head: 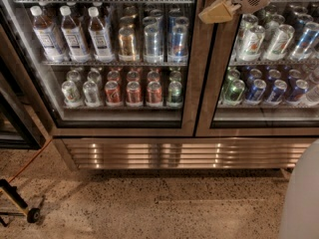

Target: Open left fridge door

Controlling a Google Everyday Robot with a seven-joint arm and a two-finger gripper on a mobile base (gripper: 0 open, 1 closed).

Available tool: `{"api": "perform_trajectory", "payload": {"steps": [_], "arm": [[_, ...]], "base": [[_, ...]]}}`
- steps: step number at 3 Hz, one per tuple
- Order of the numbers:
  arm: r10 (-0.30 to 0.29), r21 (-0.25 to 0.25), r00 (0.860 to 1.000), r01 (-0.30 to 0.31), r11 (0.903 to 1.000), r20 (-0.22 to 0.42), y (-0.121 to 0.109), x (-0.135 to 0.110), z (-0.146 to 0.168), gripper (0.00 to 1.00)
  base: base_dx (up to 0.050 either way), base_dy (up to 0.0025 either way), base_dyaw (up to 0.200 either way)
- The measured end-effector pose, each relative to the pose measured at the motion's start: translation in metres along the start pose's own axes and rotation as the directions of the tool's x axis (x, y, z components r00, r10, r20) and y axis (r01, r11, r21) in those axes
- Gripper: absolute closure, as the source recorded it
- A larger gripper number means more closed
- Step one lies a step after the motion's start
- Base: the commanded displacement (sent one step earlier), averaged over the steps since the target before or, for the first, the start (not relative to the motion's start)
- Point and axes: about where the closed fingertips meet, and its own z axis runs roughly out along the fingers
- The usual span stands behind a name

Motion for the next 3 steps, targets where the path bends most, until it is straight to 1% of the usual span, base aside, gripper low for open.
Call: {"api": "perform_trajectory", "payload": {"steps": [3], "arm": [[0.000, 0.000, 1.000, 0.000, 1.0000, 0.000, -0.0091, -0.0002, -0.0055, 1.00]], "base": [[0.000, 0.00000, 0.000]]}}
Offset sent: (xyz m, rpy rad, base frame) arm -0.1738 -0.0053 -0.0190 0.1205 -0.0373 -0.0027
